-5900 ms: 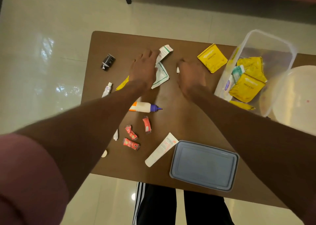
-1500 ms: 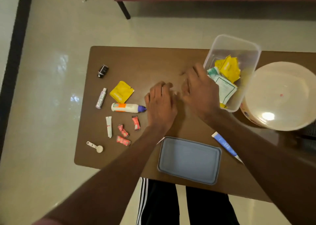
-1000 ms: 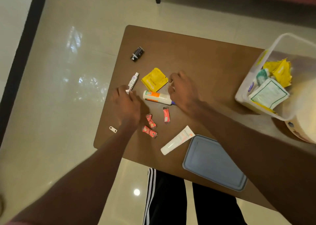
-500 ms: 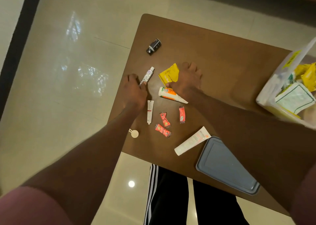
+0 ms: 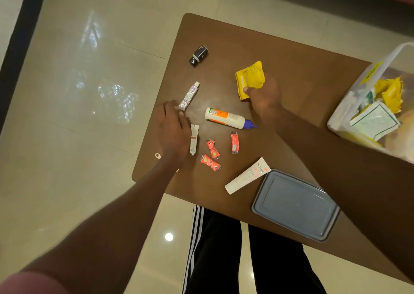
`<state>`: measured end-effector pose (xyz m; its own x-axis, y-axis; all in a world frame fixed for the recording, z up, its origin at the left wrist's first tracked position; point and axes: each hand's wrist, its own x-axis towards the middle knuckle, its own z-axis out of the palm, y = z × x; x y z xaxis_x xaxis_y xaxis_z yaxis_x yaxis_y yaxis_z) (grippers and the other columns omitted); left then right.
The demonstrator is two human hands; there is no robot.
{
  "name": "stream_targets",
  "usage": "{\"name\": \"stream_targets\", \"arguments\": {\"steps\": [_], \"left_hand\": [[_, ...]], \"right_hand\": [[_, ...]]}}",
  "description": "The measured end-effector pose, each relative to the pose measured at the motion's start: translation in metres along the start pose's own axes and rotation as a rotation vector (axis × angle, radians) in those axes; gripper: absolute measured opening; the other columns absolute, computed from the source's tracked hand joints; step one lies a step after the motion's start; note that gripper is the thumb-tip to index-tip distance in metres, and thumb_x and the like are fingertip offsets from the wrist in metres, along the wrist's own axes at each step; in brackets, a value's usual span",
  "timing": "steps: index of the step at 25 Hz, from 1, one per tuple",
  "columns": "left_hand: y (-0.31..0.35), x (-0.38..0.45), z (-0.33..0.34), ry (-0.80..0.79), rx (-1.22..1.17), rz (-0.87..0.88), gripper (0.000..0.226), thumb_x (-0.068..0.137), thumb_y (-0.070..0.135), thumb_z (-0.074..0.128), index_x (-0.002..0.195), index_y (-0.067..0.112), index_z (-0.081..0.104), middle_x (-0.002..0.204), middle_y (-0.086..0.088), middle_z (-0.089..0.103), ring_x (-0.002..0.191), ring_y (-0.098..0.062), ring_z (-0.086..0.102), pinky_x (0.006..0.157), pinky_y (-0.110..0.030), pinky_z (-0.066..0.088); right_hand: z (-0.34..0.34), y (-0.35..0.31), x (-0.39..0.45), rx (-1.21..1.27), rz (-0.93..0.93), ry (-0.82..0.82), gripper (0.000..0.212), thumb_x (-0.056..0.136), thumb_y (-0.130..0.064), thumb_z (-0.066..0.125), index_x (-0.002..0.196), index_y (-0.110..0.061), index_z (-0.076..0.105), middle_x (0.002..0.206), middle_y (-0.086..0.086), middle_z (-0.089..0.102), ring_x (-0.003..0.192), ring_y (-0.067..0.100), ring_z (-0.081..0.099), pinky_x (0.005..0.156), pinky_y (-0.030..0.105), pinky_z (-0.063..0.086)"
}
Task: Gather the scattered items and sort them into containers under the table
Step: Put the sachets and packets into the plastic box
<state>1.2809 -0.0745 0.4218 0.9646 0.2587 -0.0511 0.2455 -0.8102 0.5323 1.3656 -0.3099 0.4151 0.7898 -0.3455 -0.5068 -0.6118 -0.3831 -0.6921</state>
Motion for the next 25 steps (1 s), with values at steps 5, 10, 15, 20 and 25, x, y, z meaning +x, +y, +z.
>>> {"name": "stream_targets", "arguments": {"steps": [5, 10, 15, 20, 25], "left_hand": [[0.022, -0.079, 0.01, -0.044, -0.004, 0.04, 0.022, 0.097, 0.017, 0.054, 0.119, 0.018, 0.059, 0.118, -0.003, 0.054, 0.106, -0.019, 0.051, 0.089, -0.031, 0.043], [0.05, -0.149, 0.024, -0.148, 0.013, 0.028, 0.017, 0.101, 0.023, 0.052, 0.117, 0.021, 0.058, 0.114, 0.001, 0.057, 0.101, -0.018, 0.053, 0.083, -0.041, 0.051], [0.046, -0.147, 0.028, -0.028, 0.016, -0.174, 0.021, 0.102, 0.019, 0.053, 0.122, 0.014, 0.059, 0.117, -0.005, 0.055, 0.099, -0.016, 0.049, 0.082, -0.027, 0.04], [0.018, -0.083, 0.031, -0.06, 0.147, -0.287, 0.029, 0.1, 0.027, 0.058, 0.122, 0.007, 0.057, 0.123, -0.013, 0.054, 0.111, -0.029, 0.053, 0.089, -0.035, 0.04], [0.01, -0.069, 0.038, -0.146, 0.148, -0.299, 0.024, 0.096, 0.018, 0.062, 0.118, 0.008, 0.057, 0.123, -0.013, 0.056, 0.108, -0.03, 0.057, 0.086, -0.037, 0.044]], "right_hand": [[-0.02, 0.021, -0.053, 0.15, -0.18, 0.161, 0.054, 0.088, -0.017, 0.076, 0.137, -0.016, 0.055, 0.124, -0.005, 0.064, 0.108, 0.014, 0.061, 0.083, 0.008, 0.045], [-0.038, 0.047, -0.106, 0.294, -0.165, 0.074, 0.067, 0.084, -0.024, 0.075, 0.146, -0.025, 0.049, 0.135, -0.005, 0.062, 0.119, 0.016, 0.062, 0.102, 0.039, 0.054], [-0.047, 0.079, -0.14, 0.332, -0.07, -0.07, 0.036, 0.097, -0.036, 0.066, 0.13, -0.021, 0.059, 0.111, -0.001, 0.071, 0.088, 0.013, 0.072, 0.069, 0.039, 0.063], [-0.049, 0.084, -0.146, 0.306, -0.095, -0.096, 0.027, 0.102, -0.031, 0.062, 0.125, -0.018, 0.061, 0.106, 0.0, 0.07, 0.08, 0.011, 0.07, 0.051, 0.022, 0.054], [-0.058, 0.094, -0.14, 0.308, -0.062, -0.083, 0.021, 0.097, -0.038, 0.063, 0.114, -0.026, 0.063, 0.103, -0.001, 0.072, 0.089, 0.023, 0.074, 0.067, 0.045, 0.064]]}}
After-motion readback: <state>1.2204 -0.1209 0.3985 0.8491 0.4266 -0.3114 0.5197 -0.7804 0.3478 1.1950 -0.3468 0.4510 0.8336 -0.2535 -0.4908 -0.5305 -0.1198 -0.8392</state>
